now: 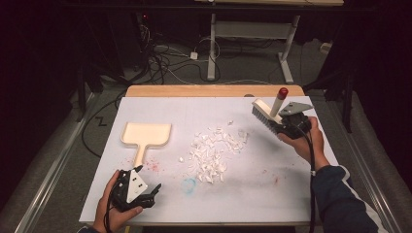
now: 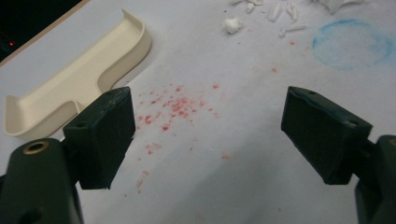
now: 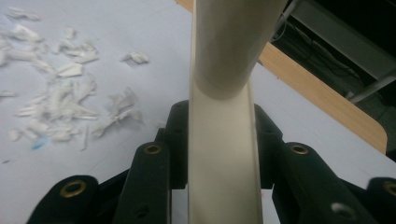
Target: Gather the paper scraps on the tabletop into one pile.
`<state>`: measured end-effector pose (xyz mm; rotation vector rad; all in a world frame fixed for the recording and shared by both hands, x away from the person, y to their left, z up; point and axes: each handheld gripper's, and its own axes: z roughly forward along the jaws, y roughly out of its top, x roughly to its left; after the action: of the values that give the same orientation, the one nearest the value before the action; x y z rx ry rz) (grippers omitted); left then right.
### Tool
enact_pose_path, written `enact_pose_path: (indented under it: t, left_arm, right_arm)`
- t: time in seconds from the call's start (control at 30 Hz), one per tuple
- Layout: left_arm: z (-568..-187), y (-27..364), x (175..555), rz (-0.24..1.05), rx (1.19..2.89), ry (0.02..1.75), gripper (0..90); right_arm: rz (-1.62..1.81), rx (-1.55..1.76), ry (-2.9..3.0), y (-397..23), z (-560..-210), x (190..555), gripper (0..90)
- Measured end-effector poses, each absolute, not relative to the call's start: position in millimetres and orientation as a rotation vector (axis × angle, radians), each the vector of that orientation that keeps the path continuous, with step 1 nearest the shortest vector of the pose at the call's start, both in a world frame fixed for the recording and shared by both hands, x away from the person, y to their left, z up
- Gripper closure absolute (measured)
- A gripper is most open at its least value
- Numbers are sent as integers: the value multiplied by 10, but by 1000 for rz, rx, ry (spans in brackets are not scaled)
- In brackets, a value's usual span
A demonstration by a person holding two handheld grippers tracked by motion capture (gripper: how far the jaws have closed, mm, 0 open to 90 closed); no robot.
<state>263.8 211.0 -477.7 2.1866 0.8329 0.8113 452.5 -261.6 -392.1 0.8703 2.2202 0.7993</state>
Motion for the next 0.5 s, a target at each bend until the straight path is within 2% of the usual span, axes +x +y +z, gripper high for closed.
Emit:
enact_pose_path:
  t: [0.27,0.5]
  left_arm:
    - [-4797,2096,2620,796,2204,844,166]
    - [-4806,2065,2619,785,2217,831,167]
  right_arm:
    - [617,832,2216,-2244,-4135,4862,682]
    - [600,731,2257,-1890,-4335,4901,682]
